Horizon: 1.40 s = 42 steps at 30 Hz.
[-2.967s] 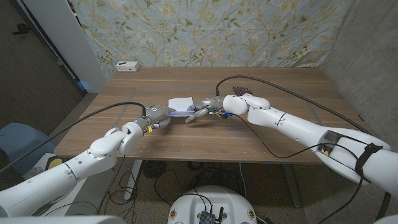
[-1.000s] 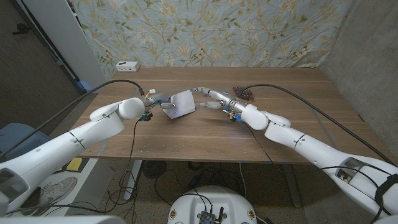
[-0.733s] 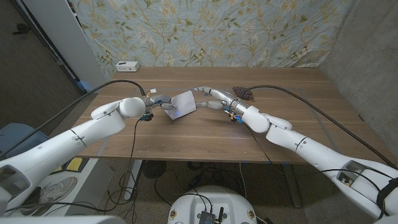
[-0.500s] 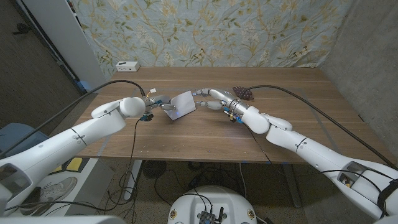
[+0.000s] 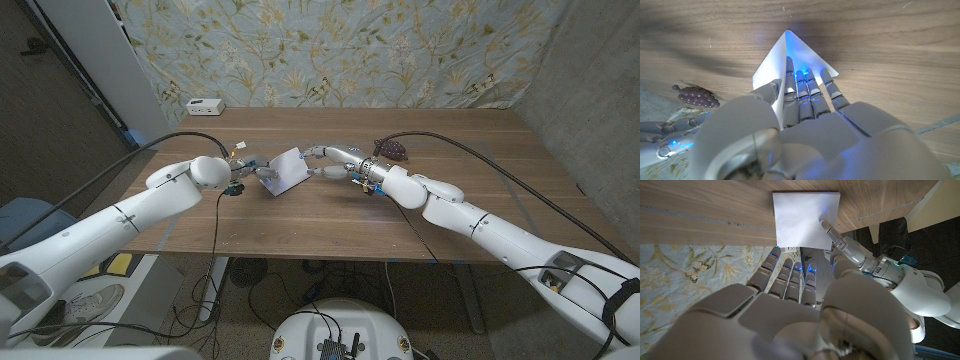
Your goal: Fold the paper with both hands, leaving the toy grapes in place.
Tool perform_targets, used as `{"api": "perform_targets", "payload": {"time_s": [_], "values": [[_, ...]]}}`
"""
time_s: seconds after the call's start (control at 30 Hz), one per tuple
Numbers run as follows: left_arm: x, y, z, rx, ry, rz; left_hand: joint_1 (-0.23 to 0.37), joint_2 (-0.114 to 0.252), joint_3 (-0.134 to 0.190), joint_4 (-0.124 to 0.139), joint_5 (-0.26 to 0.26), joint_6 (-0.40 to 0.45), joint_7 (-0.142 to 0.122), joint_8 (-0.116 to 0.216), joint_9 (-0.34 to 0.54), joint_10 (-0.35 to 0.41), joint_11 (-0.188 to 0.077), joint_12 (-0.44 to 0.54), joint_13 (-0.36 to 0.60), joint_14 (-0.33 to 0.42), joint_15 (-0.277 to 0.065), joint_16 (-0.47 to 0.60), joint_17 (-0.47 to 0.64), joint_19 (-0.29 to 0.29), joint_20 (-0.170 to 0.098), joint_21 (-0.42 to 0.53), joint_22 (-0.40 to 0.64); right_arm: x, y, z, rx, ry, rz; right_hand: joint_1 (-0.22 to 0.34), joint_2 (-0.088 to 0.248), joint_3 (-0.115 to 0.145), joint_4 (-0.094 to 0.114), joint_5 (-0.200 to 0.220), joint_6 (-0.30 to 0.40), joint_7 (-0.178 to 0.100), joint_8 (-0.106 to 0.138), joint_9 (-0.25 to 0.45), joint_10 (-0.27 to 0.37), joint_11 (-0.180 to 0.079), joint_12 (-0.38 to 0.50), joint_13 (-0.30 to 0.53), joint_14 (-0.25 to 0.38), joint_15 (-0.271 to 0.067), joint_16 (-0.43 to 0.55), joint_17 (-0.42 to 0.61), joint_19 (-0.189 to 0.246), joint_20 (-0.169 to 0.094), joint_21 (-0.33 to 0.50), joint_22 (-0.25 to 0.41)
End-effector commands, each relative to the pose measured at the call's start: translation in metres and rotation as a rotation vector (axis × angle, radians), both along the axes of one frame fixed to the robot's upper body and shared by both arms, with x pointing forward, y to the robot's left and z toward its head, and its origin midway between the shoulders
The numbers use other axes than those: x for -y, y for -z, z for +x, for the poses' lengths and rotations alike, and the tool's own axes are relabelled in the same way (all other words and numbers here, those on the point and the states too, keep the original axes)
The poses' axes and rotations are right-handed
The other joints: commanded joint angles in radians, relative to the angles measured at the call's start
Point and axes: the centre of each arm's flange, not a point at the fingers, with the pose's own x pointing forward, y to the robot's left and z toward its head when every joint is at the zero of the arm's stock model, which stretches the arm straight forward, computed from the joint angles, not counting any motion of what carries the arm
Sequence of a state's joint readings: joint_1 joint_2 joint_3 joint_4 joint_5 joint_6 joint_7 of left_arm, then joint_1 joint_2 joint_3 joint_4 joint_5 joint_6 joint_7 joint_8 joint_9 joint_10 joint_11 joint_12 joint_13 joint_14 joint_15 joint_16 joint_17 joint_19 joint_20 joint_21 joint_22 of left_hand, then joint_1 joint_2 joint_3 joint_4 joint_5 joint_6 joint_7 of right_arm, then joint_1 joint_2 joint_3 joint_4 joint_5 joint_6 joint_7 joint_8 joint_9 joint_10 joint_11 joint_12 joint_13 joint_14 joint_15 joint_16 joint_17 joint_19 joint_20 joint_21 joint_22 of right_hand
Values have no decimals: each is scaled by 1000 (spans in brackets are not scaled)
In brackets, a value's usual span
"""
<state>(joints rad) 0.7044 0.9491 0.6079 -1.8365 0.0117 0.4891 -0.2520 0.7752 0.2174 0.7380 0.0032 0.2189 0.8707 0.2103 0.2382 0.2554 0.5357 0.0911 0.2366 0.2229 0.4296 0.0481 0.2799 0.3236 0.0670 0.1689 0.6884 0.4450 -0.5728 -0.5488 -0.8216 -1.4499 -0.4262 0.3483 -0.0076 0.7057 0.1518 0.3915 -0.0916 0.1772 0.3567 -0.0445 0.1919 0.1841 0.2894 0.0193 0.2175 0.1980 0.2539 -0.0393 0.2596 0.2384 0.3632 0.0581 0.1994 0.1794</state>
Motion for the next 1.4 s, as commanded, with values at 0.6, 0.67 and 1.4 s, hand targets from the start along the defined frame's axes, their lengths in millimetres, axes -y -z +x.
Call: {"api": "perform_targets", "payload": {"time_s": [0.6,0.67,1.4], "values": [[11,-5,23,-201,211,44,52,-14,7,-51,7,152,1,43,37,63,-10,28,7,40,-17,49,41,12,-10,85,16,-32,-8,14,-11,13,-135,-43,-5,-19,0,1,-42,6,-8,4,-34,13,-19,4,-44,7,-27,-14,-31,7,-4,0],[11,-6,24,-196,221,38,53,-19,4,-59,7,163,1,47,41,70,-2,30,6,43,-19,49,39,9,-10,89,17,-31,-8,15,-14,16,-136,-44,-6,-20,0,1,-42,8,-8,4,-34,11,-19,4,-44,7,-28,-14,-32,7,-4,0],[8,-11,20,-184,215,73,7,-44,-14,-92,13,261,1,73,87,134,-6,45,-2,110,-28,34,-9,26,-17,147,17,-31,1,48,-139,173,-276,-90,-9,-38,11,-1,2,30,9,4,18,49,0,4,3,32,-16,-21,-11,20,7,-1]]}}
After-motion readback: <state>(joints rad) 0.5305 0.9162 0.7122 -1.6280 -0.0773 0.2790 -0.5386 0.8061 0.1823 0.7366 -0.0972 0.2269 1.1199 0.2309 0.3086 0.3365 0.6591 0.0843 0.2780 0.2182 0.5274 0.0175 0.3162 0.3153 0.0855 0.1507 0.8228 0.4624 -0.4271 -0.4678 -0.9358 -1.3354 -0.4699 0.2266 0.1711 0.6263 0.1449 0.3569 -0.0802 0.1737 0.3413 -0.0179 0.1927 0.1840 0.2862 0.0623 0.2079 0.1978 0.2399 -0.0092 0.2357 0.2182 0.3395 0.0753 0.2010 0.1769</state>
